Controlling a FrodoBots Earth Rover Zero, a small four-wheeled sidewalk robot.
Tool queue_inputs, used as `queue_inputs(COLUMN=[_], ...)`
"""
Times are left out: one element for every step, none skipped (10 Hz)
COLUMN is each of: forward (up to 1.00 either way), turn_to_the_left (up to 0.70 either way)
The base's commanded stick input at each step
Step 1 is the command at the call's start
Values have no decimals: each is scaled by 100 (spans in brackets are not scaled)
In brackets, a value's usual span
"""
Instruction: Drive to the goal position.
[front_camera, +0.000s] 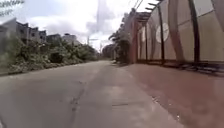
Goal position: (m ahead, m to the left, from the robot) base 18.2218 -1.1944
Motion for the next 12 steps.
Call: queue_inputs(forward=[100, 100, 100, 100, 100, 100, 100, 100, 100, 100, 100, 100], turn_to_the_left=[0, 0, 0, 0, 0, 0, 0, 0, 0, 0, 0, 0])
